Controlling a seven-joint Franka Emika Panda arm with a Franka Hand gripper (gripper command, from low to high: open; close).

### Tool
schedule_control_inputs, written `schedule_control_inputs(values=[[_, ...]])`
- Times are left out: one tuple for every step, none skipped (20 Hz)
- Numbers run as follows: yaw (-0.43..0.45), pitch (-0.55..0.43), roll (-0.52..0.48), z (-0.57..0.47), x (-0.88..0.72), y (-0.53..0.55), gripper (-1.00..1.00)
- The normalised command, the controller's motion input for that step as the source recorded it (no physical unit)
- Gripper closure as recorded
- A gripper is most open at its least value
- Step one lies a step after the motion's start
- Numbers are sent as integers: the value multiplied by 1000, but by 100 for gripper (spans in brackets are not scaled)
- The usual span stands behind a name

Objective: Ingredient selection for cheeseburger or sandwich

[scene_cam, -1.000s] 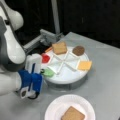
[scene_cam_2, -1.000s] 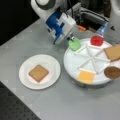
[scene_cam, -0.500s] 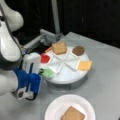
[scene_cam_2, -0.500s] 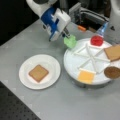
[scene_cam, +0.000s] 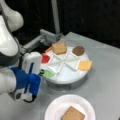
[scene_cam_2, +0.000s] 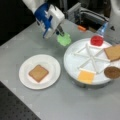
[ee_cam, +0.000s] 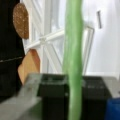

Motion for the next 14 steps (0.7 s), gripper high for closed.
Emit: schedule_control_inputs(values=[[155,154,-52,56,542,-261,100],[163,161,-47,75,529,-242,100],[184,176,-70,94,511,-229,100],[208,189,-93,110,519,-238,100],[236,188,-100,114,520,-254,100],[264,178,-99,111,532,-276,100],[290,165,-95,112,563,-301,100],[320,149,-103,92,577,-313,100],[332,146,-111,76,626,-329,100],[330,152,-102,51,628,-330,100],[350,139,-124,22,644,-322,100],[358,144,-137,0,667,-312,100],[353,153,-131,-15,665,-303,100],[350,162,-136,-34,667,-288,100]])
